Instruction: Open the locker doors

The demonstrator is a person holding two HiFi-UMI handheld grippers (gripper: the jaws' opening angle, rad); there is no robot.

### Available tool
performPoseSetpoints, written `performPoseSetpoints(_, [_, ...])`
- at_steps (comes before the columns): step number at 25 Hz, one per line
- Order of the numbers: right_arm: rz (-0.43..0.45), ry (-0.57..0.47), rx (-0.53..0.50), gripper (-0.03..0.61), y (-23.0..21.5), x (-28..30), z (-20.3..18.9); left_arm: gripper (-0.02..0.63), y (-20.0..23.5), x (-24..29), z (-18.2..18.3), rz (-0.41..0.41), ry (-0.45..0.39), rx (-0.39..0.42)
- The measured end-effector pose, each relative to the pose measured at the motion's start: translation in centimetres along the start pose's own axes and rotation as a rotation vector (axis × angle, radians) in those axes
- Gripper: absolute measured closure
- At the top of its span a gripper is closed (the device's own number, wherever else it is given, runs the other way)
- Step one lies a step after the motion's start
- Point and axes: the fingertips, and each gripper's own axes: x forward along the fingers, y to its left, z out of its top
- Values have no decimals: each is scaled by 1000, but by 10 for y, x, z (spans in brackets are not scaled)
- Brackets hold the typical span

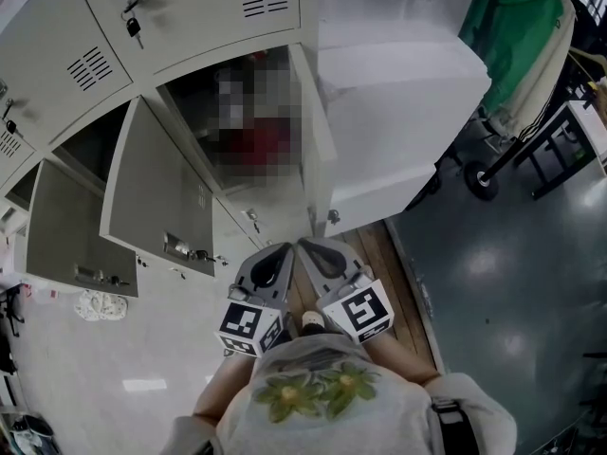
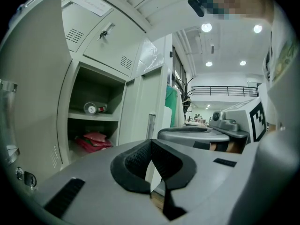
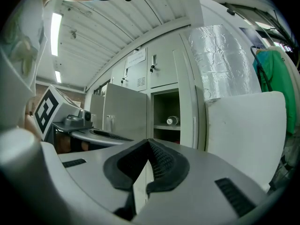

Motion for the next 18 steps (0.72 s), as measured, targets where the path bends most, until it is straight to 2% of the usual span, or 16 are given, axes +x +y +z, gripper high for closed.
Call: performPoseSetpoints(18, [-4, 11, -4, 551, 4, 4, -4, 586, 6, -6, -2, 18, 4, -5])
